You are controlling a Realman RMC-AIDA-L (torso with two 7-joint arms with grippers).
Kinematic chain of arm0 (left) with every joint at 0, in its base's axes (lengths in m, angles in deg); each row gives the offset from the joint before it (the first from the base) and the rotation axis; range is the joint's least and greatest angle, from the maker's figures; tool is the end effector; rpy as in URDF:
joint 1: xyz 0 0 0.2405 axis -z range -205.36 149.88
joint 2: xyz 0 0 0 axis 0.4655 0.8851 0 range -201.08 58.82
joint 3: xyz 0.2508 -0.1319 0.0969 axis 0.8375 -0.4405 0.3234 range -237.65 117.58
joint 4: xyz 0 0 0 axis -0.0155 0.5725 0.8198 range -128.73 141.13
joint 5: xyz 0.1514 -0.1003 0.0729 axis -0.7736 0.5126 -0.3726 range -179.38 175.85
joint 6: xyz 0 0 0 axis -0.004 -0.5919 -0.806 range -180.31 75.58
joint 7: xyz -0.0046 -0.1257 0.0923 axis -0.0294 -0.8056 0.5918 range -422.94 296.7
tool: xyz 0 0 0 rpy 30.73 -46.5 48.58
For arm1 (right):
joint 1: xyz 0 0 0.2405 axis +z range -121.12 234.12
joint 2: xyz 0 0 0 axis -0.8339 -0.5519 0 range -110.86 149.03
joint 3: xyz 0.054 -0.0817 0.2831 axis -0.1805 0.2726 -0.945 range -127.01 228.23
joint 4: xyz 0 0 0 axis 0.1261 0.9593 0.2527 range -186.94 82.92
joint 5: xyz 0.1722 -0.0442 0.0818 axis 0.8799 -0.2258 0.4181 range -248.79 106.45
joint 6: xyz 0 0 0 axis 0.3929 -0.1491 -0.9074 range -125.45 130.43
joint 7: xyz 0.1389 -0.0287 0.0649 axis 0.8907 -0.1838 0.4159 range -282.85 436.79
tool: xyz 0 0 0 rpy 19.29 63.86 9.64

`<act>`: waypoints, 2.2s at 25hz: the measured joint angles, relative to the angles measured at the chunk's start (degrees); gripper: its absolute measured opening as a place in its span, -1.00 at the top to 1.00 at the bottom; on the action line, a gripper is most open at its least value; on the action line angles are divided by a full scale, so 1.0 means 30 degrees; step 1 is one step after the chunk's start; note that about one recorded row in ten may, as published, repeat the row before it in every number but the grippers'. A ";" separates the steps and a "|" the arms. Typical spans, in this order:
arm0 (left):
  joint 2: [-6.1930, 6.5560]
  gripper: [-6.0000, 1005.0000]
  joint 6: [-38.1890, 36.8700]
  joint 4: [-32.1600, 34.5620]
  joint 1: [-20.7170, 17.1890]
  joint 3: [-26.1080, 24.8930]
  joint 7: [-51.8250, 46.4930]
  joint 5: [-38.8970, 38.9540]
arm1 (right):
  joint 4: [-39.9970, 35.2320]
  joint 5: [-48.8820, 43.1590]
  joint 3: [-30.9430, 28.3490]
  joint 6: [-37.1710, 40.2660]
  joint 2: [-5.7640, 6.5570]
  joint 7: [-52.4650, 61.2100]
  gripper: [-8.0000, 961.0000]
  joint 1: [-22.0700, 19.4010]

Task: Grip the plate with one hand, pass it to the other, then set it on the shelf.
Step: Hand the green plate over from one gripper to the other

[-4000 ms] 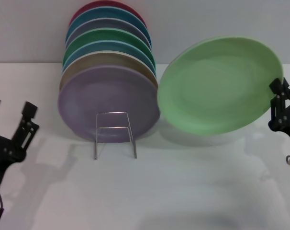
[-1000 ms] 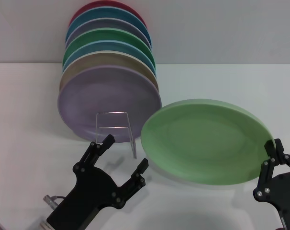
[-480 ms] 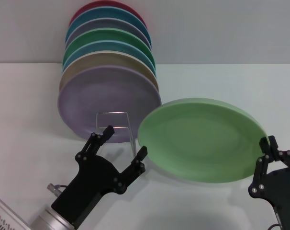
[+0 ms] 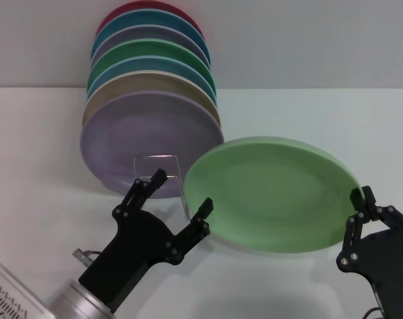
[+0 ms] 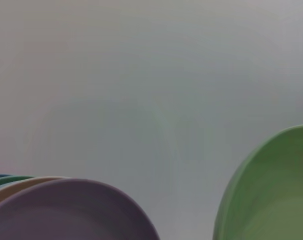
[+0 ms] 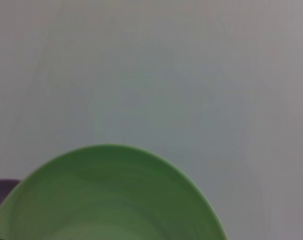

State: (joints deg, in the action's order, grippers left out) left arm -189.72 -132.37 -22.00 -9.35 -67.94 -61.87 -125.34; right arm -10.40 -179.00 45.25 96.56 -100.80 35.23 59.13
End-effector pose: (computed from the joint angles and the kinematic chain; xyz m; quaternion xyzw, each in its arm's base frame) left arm -0.2588 0.2458 -0.1188 -0.8082 -0.1291 -0.4156 0.3968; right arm 0.2726 0.1748 -0.0863 -0.6867 0.0670 0.2914 0.6626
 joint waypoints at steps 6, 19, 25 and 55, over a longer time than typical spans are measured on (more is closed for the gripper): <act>-0.0041 -0.47 0.0368 -0.0005 0.0176 0.0000 -0.0015 0.0003 | 0.0016 -0.0001 0.0013 -0.0072 0.0001 -0.0004 0.94 0.0059; -0.0049 -0.40 0.0777 -0.0007 0.0439 0.0000 0.0077 0.0000 | 0.0020 -0.0003 0.0243 -0.0090 0.0000 -0.0005 0.94 0.0194; -0.0049 0.05 0.0800 0.0029 0.0438 -0.0159 0.0074 -0.0013 | 0.0045 -0.0003 0.0240 -0.0102 0.0001 -0.0004 0.95 0.0235; -0.0080 0.71 0.0803 0.0201 0.0577 -0.0174 0.0138 0.0012 | 0.0046 -0.0003 0.0232 0.0392 0.0063 0.0016 0.94 0.0026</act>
State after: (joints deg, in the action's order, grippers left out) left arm -189.96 -129.96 -21.39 -7.62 -68.47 -61.46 -125.31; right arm -10.26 -179.01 45.94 97.73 -100.61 35.28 59.21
